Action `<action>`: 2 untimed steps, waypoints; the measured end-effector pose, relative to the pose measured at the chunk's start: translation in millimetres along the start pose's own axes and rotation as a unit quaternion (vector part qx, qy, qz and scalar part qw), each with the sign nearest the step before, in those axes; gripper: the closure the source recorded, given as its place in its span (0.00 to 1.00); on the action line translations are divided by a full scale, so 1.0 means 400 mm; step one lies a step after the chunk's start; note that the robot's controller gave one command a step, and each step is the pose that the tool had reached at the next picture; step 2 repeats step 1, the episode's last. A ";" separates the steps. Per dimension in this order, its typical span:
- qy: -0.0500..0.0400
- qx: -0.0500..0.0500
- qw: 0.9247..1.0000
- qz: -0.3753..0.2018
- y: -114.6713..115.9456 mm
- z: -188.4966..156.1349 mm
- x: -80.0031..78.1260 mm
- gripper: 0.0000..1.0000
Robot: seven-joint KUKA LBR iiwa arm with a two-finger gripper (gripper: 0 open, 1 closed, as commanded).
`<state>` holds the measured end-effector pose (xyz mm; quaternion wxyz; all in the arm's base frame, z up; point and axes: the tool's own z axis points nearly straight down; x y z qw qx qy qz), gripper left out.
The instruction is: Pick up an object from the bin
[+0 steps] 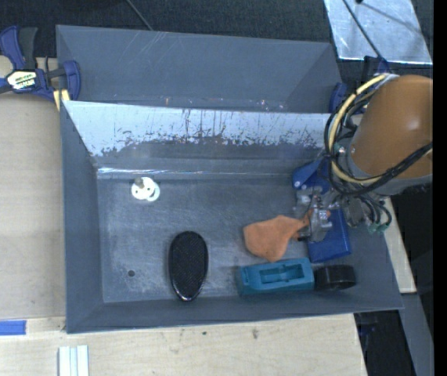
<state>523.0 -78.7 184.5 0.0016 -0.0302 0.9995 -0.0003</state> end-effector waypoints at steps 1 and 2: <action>-0.003 0.001 1.000 0.008 -0.080 -0.430 -0.106 1.00; -0.003 0.001 1.000 0.008 -0.080 -0.430 -0.106 1.00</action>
Offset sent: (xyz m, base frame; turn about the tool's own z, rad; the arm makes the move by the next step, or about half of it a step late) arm 0.0000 0.0000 0.0000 0.0000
